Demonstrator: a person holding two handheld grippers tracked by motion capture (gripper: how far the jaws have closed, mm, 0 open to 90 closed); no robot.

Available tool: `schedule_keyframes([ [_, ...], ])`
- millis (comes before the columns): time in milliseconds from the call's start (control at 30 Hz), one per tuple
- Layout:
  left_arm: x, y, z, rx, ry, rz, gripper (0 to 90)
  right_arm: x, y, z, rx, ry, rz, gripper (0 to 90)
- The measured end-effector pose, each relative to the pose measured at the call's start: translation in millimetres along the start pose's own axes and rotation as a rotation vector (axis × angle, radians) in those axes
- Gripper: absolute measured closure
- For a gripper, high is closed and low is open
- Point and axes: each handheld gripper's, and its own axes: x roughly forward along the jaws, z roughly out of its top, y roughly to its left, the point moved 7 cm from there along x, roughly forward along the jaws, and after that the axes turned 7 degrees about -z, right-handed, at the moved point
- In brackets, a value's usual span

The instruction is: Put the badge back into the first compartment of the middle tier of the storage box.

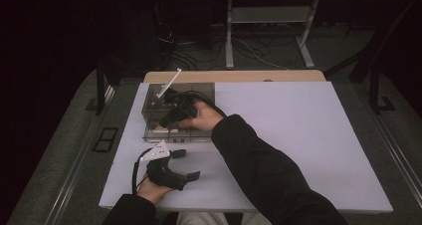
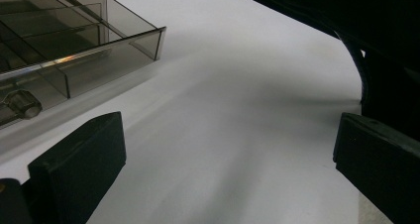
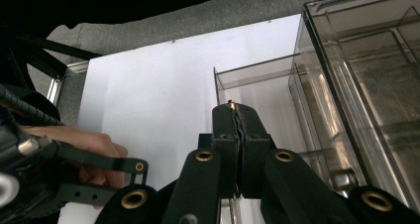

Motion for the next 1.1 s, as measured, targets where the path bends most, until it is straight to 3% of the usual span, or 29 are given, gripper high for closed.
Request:
schedule_keyframes([
  [367,0.8,-0.3,-0.6,-0.002,0.005,-0.006,0.0,19.1,-0.5,0.7,-0.022,0.037,-0.016,87.5],
  [600,0.3,0.2,-0.7,-0.004,0.006,-0.007,0.0,27.8,-3.7,-2.4,-0.004,0.053,-0.019,86.7],
  [833,0.8,0.3,-0.9,0.002,0.010,-0.009,0.0,23.7,-3.9,-3.1,-0.007,0.056,-0.031,86.0],
  [1100,1.1,-0.1,-1.0,0.000,0.010,-0.008,0.0,10.1,-5.2,-1.0,0.000,0.028,-0.047,78.9],
])
